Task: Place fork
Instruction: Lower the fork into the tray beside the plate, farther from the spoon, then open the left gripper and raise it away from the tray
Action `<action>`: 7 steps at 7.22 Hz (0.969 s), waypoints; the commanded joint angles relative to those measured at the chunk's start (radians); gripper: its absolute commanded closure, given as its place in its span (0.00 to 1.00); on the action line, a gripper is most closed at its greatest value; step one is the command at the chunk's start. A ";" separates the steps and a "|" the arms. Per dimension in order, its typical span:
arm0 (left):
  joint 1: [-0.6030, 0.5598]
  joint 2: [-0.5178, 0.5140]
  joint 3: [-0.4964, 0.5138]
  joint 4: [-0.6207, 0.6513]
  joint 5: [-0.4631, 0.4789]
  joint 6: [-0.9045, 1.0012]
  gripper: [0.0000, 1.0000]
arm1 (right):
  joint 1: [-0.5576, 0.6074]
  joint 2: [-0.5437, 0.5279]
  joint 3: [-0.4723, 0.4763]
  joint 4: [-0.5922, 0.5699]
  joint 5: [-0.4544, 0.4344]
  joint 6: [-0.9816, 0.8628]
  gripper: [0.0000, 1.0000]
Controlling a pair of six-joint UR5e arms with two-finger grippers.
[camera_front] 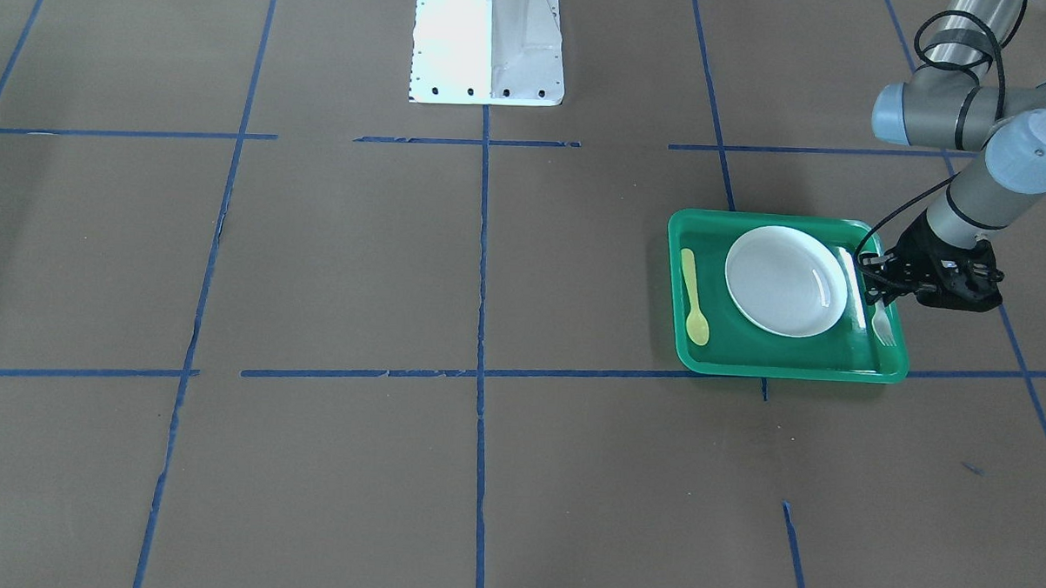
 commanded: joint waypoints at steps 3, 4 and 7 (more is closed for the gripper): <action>-0.022 0.010 -0.023 0.000 -0.020 0.038 0.00 | 0.000 0.000 0.000 0.000 0.000 0.001 0.00; -0.109 0.002 -0.030 0.012 -0.080 0.138 0.00 | 0.000 0.000 0.000 0.000 0.000 0.000 0.00; -0.304 0.005 -0.091 0.107 -0.131 0.405 0.00 | 0.000 0.000 0.000 0.000 0.000 0.000 0.00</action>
